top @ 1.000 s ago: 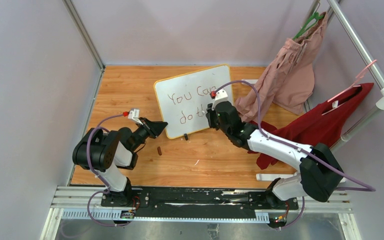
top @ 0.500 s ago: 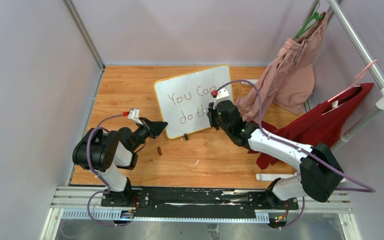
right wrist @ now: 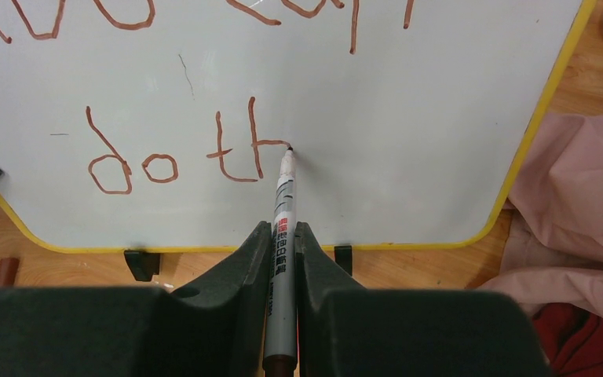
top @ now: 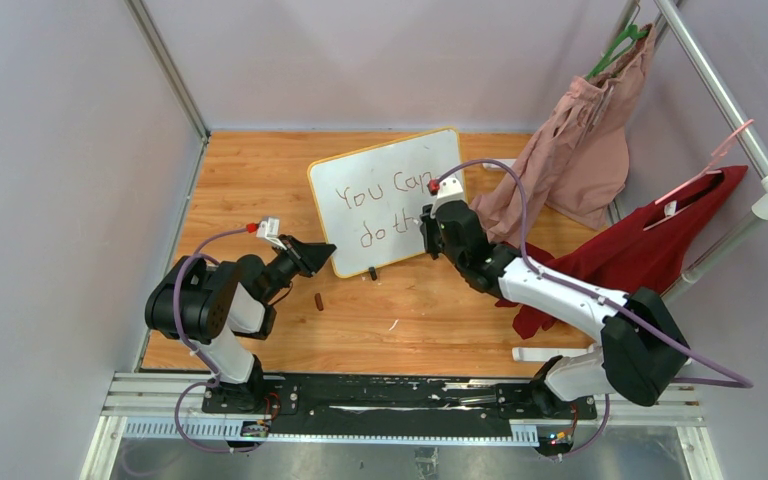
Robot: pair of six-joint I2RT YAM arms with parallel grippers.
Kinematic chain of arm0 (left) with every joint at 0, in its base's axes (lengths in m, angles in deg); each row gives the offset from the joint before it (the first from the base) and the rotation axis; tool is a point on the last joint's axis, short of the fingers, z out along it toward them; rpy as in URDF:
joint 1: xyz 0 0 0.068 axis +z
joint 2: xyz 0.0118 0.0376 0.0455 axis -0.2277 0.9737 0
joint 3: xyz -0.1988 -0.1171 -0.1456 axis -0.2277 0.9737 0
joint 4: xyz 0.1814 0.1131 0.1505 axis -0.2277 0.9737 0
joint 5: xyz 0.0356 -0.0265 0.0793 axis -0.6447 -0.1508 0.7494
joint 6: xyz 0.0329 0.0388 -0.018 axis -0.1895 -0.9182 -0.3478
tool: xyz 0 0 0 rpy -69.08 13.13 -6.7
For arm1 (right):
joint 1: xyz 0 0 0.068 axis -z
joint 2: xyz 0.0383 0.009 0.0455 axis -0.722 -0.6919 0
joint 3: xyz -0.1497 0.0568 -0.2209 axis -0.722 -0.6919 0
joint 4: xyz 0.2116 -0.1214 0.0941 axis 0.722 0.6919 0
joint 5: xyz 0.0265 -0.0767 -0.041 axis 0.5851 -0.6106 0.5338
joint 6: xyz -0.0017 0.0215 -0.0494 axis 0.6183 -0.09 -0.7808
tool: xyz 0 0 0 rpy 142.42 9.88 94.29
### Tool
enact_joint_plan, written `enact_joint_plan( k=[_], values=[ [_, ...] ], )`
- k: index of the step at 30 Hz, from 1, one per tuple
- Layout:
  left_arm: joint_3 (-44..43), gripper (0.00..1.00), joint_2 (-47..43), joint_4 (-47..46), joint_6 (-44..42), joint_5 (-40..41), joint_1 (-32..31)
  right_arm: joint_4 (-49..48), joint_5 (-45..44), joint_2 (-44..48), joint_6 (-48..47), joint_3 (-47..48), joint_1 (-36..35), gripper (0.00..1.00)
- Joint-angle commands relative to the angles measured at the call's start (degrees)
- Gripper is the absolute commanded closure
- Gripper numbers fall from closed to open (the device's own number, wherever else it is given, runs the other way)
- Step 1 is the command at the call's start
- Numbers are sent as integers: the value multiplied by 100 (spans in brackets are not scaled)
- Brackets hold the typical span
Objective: Write a sentence on the whiteboard
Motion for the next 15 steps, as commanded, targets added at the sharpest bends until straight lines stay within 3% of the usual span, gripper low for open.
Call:
enact_joint_plan(
  k=[1,15],
  values=[
    [35,100,-104,-260,-88,58,-5,41,-12,128,34,-146,74,100],
    [28,100,-92,-261,-84,50,-5,164,57,192,96,-318,75,100]
  ],
)
